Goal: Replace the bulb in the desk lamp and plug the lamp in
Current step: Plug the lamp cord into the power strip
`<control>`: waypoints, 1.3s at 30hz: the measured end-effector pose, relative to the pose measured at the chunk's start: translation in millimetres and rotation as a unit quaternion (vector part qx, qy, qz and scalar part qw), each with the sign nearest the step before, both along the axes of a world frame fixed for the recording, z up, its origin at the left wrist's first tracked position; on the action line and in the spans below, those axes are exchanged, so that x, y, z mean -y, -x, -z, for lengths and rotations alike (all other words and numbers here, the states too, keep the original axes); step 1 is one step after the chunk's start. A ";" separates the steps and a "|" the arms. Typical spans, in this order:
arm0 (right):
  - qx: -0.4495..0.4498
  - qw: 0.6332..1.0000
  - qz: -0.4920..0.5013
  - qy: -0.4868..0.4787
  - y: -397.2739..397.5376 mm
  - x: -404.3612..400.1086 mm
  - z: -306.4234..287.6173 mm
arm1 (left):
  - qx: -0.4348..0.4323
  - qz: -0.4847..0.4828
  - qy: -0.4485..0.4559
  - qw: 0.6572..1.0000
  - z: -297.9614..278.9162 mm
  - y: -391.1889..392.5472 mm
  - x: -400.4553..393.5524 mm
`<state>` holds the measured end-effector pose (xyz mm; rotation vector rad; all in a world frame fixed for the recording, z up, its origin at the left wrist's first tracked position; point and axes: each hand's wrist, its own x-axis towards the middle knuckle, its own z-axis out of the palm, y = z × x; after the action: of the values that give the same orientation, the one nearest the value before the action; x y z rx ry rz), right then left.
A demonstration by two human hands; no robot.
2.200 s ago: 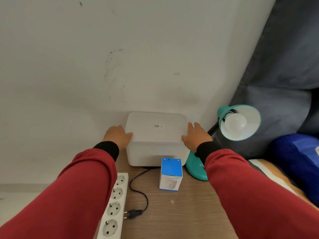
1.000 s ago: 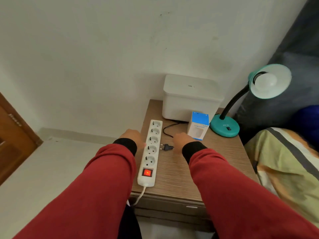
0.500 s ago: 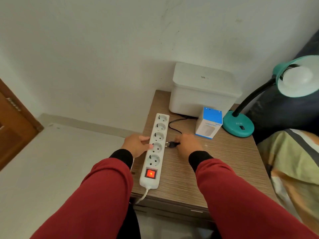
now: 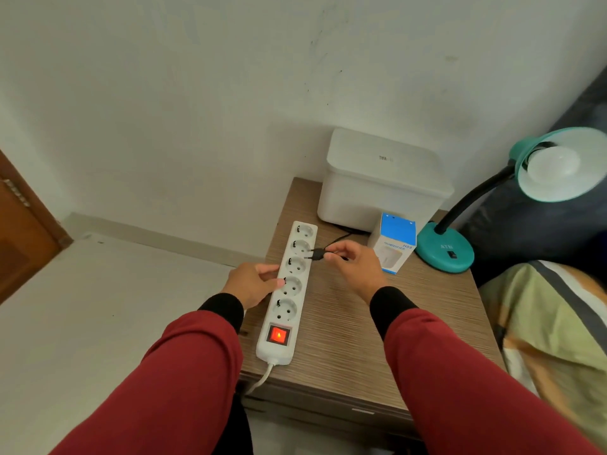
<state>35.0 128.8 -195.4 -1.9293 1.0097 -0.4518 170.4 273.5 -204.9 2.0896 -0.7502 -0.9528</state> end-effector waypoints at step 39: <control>-0.046 0.996 -0.017 0.075 -52.1 -24.5 31.5 | -0.020 0.000 0.026 0.999 6.4 -5.9 -0.3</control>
<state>87.1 153.4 -226.9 -2.1159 1.0250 -0.4330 176.3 273.8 -211.2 2.0197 -0.7480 -0.9623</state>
